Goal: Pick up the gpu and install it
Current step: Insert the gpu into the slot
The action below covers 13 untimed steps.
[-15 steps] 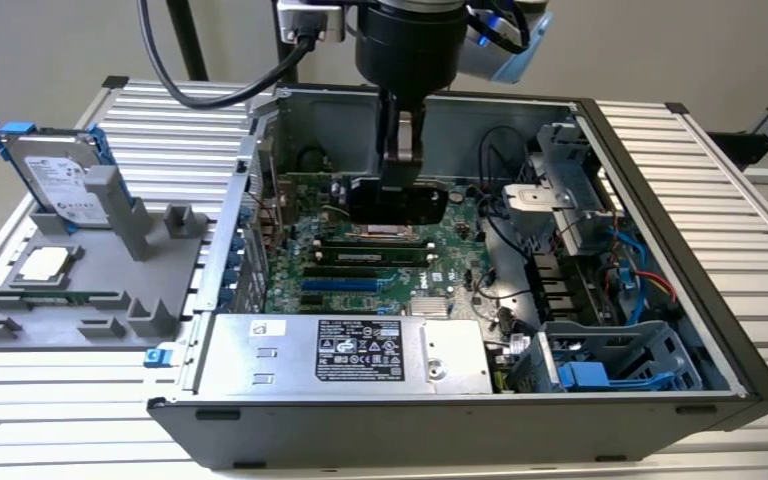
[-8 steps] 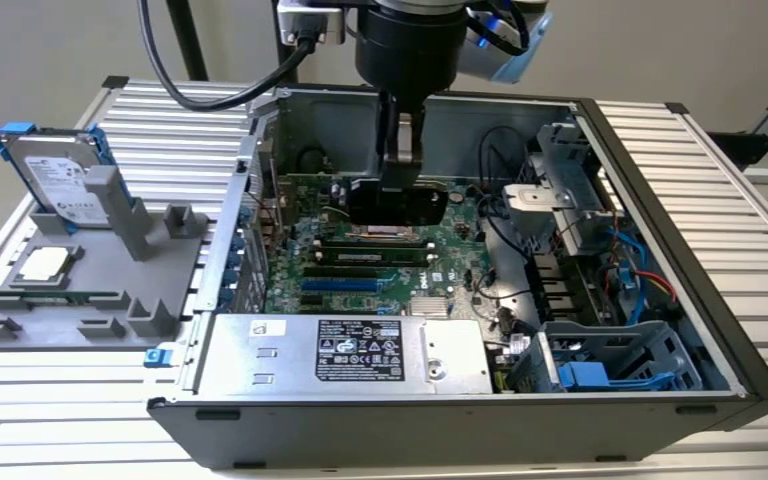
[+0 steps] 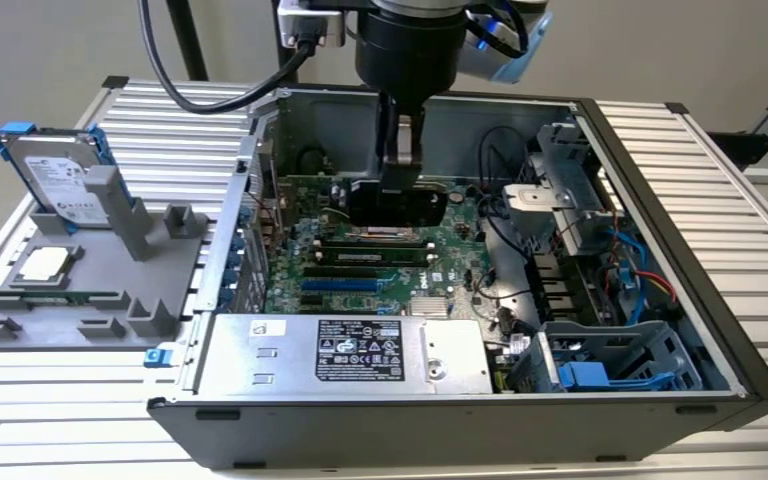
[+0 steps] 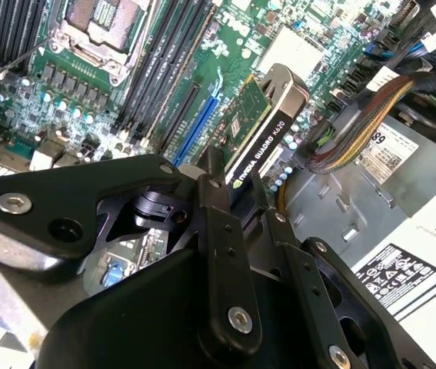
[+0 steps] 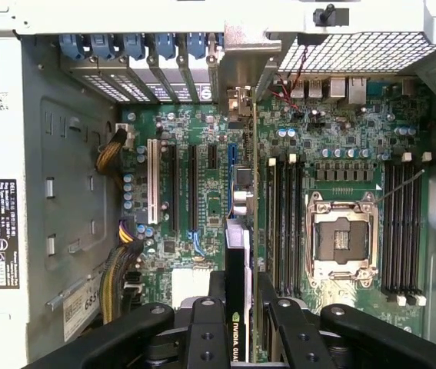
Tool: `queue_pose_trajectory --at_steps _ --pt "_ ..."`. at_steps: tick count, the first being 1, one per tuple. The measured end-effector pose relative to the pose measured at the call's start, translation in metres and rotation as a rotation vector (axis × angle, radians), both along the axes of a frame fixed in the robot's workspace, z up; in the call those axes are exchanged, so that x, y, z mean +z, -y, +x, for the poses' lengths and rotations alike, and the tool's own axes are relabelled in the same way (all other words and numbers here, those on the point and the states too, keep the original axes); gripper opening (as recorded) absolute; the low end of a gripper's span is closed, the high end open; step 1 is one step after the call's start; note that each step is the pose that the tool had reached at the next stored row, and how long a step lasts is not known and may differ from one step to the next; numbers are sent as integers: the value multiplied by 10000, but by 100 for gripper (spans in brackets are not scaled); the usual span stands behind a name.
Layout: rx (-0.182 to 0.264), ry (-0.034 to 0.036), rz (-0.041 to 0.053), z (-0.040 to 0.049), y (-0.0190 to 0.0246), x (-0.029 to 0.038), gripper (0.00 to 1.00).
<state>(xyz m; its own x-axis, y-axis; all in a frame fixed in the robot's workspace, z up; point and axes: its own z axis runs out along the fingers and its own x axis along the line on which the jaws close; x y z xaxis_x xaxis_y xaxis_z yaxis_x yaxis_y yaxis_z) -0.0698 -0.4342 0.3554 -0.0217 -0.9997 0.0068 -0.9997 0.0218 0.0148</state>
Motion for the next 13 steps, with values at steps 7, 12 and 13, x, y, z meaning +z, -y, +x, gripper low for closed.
queue_pose_trajectory --at_steps 7,12,13 --pt "0 1 -1 0 0 -17 0" --pt "-3 0 -12 -1 0 -34 0" --pt "-3 0 -15 -1 0 -37 0"
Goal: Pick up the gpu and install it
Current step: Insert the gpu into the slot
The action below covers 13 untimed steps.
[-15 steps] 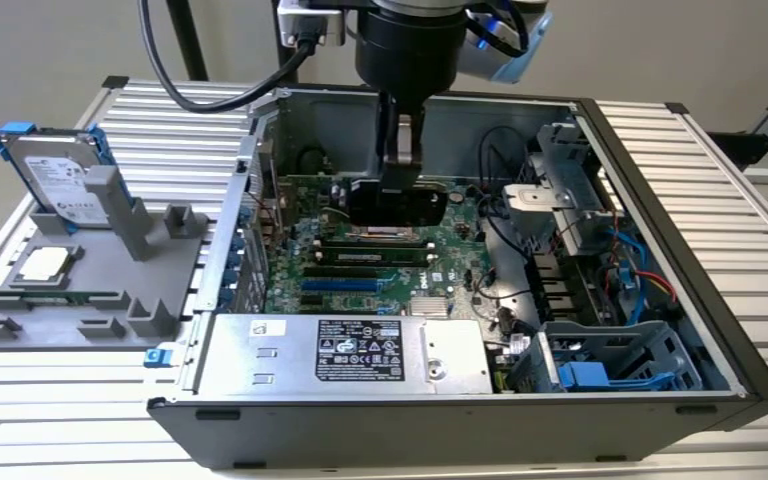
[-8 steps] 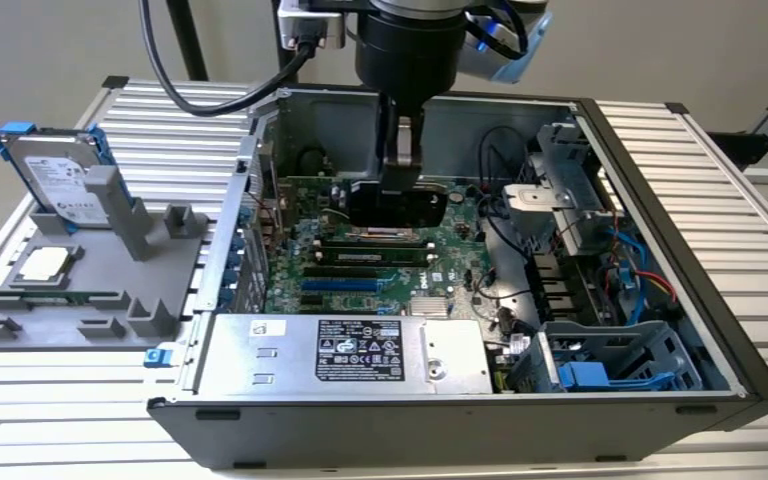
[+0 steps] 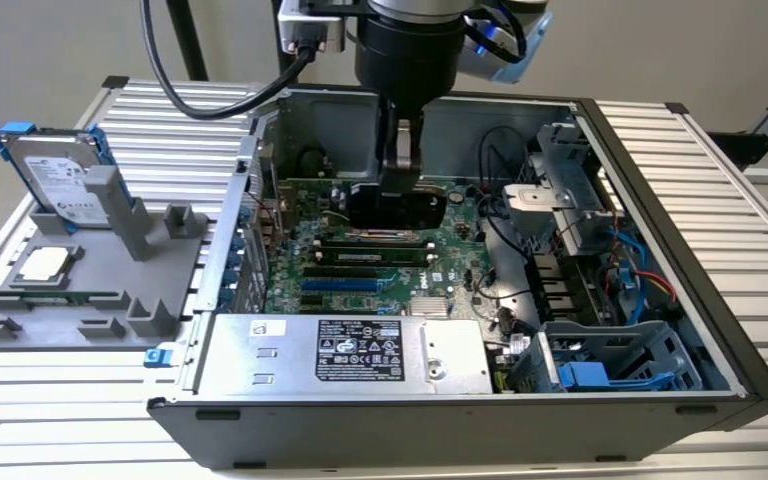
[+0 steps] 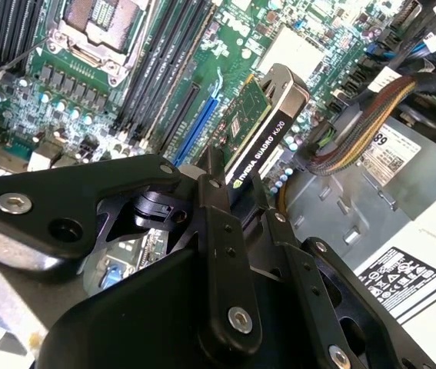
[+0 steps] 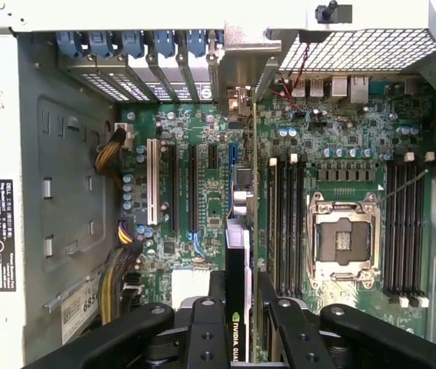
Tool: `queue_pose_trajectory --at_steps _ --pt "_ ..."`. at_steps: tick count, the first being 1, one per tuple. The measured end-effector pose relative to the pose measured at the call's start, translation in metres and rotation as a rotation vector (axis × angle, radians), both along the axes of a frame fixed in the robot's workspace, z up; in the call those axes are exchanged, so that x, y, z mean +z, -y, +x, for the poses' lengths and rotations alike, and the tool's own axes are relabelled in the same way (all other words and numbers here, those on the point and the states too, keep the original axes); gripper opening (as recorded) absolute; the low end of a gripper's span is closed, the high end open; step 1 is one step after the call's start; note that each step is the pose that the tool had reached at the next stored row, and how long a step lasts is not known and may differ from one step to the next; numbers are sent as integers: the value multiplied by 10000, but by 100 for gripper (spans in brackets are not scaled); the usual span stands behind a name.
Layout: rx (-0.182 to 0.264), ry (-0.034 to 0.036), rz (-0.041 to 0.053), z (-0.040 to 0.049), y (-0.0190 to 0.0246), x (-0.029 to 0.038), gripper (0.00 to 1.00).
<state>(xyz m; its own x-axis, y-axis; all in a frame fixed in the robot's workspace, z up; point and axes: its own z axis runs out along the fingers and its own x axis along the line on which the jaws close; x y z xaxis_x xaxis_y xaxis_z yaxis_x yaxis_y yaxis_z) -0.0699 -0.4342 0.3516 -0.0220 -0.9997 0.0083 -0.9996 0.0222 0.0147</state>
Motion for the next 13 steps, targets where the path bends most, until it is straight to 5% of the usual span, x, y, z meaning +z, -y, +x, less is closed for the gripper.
queue_pose_trajectory --at_steps 13 --pt "3 -1 -52 1 0 -50 0"
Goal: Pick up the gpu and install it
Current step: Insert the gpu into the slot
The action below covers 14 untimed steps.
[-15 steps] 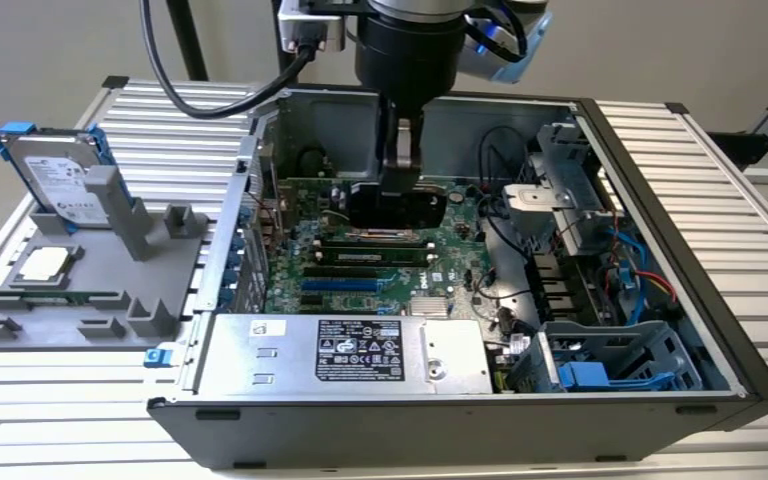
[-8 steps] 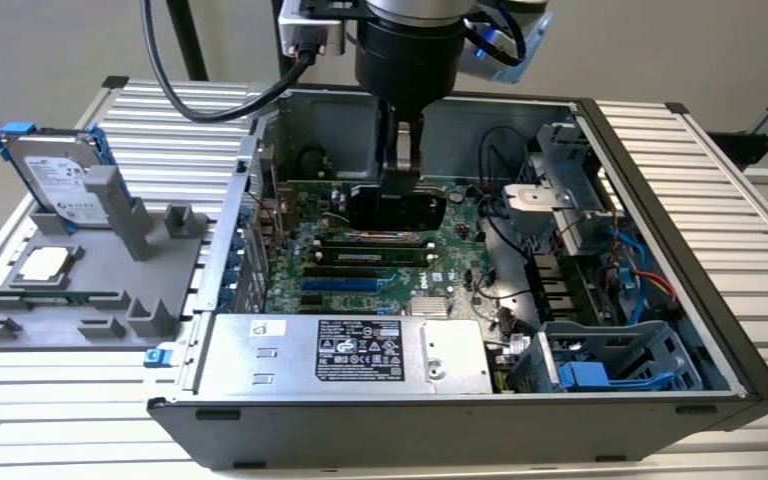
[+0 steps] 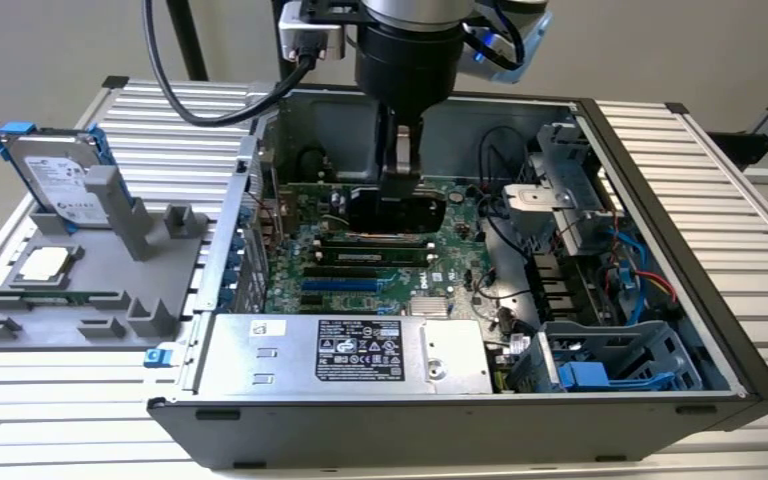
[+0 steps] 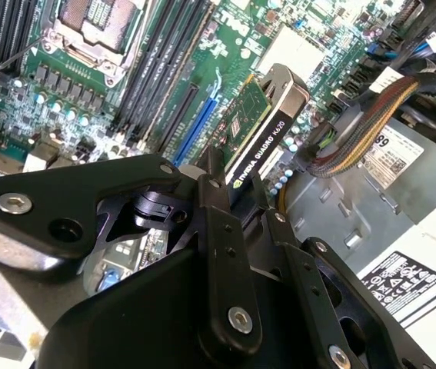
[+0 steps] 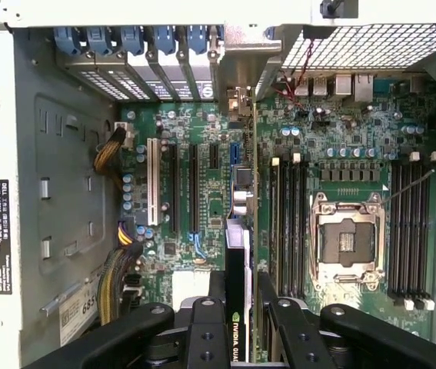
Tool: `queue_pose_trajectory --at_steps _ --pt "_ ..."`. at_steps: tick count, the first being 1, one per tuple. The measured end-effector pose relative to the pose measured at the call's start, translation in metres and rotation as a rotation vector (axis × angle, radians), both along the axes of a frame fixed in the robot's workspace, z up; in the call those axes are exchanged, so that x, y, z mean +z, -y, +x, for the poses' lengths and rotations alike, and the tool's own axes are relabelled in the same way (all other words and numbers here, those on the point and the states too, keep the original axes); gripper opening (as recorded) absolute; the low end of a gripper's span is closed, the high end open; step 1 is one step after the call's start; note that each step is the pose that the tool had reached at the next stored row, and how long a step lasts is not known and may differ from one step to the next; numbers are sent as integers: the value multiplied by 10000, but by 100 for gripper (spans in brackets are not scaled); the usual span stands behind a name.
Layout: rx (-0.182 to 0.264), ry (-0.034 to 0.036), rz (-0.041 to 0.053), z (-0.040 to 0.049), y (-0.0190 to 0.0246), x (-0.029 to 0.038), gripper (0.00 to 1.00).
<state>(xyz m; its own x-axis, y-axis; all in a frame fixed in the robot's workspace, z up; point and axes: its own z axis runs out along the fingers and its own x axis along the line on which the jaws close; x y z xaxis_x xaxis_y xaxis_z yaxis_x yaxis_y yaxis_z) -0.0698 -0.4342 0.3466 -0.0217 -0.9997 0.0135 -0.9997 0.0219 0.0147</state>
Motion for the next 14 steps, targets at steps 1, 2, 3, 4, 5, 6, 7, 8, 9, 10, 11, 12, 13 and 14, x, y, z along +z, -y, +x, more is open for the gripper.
queue_pose_trajectory --at_steps 1,2,3,4,5,6,7,8,9,10,11,12,13,14 --pt "-1 1 -5 0 0 -3 0" --pt "0 1 -9 0 0 -7 0" --pt "0 0 -14 0 0 -10 0" --pt "0 0 -18 0 0 -12 0" --pt "0 1 -23 0 0 -15 0" --pt "-1 1 -27 -1 0 -18 0" --pt "-1 1 -31 -1 0 -21 0" --pt "-1 0 -37 -1 0 -23 0" --pt "-1 1 -40 0 0 -26 0" --pt "0 1 -45 0 0 -30 0" --pt "-1 1 -50 0 0 -33 0" --pt "-1 1 -56 0 0 -35 0" --pt "0 0 -61 0 0 -38 0" --pt "0 0 -68 0 0 -41 0"
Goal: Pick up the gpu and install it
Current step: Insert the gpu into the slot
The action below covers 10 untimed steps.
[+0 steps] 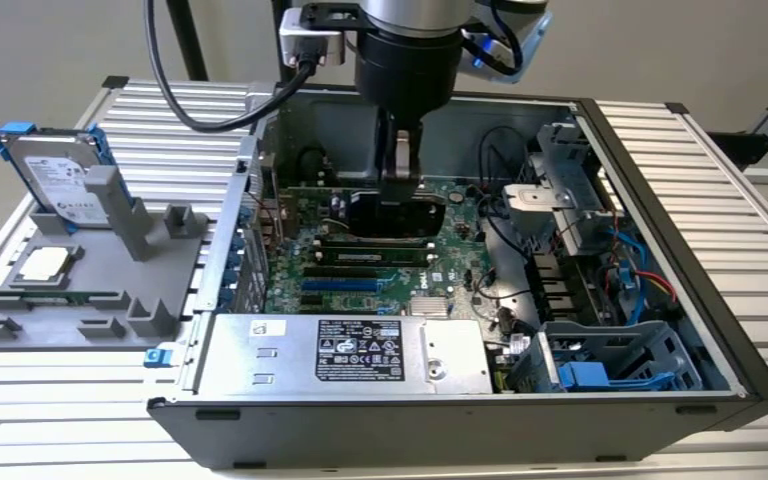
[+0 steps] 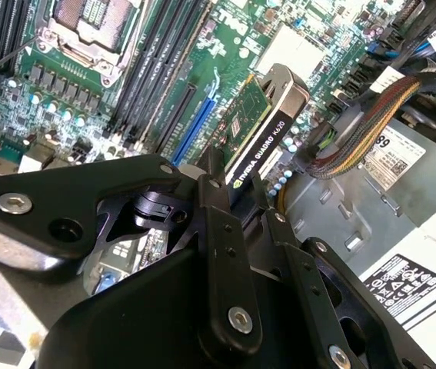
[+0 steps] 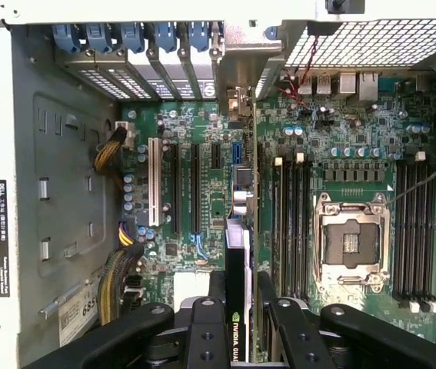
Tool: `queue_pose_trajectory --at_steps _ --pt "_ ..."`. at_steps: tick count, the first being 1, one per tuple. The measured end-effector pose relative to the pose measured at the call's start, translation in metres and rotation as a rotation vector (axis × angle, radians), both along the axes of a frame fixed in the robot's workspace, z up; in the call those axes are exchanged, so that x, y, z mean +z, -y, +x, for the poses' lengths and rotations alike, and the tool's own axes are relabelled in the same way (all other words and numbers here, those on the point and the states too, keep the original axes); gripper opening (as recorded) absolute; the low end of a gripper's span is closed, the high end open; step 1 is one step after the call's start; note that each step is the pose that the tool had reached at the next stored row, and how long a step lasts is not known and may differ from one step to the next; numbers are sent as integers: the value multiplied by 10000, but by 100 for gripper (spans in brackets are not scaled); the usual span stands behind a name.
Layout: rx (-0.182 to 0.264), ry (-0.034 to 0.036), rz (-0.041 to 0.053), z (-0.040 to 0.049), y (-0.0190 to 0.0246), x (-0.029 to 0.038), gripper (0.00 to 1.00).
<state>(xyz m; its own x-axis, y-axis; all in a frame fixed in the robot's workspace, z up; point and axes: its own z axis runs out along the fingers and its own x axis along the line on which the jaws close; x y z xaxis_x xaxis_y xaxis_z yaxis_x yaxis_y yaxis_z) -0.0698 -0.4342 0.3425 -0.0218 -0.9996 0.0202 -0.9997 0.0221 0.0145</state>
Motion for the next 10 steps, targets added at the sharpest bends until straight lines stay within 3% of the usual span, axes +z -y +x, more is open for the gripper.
queue_pose_trajectory --at_steps 10 --pt "0 0 -52 0 0 -28 0"
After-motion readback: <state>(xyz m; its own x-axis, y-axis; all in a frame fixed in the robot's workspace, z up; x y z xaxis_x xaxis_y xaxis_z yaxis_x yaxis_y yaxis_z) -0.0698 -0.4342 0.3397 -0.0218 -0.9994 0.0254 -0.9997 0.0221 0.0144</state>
